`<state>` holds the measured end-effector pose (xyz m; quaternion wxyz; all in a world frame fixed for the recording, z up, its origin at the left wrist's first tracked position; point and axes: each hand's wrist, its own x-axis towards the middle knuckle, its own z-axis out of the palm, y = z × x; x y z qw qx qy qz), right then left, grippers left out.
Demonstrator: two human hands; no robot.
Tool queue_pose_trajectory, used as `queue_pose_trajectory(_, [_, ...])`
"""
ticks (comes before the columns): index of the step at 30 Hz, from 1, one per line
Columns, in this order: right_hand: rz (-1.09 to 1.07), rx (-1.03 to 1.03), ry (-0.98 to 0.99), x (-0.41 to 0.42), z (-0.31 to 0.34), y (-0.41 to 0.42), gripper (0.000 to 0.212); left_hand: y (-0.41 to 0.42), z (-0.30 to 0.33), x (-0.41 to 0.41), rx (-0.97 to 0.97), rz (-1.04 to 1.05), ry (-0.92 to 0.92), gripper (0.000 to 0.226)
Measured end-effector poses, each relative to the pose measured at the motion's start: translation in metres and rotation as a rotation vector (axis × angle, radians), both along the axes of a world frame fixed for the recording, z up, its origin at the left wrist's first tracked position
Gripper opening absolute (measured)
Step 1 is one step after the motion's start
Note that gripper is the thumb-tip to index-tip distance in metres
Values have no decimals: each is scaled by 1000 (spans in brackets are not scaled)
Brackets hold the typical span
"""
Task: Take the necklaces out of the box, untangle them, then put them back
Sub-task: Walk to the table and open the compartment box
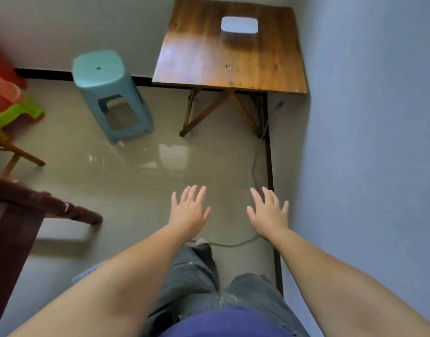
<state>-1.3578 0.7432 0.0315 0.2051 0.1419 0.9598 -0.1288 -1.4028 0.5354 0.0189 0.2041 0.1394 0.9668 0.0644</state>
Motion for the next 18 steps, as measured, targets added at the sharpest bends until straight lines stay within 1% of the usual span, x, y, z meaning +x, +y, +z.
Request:
queue_pose_trajectory(5, [-34,-23,24,-105,6,22,54,30,12,-122,9,-34,15,60])
queue_pose_trajectory(9, [-53,-25,15,-194,-7,56,54,67,2,-213,19,-94,14,60])
queue_pose_trajectory(11, [-30,-26,11,-237,-12,75,54,81,-2,-255,6,-96,11,60])
queue_pose_trajectory(15, [50,-20,40,-345,-12,121,54,109,-3,-354,5,16,41,60])
queue_pose_trajectory(18, [102,21,37,-423,-4,153,55,128,5,-424,23,58,45,60])
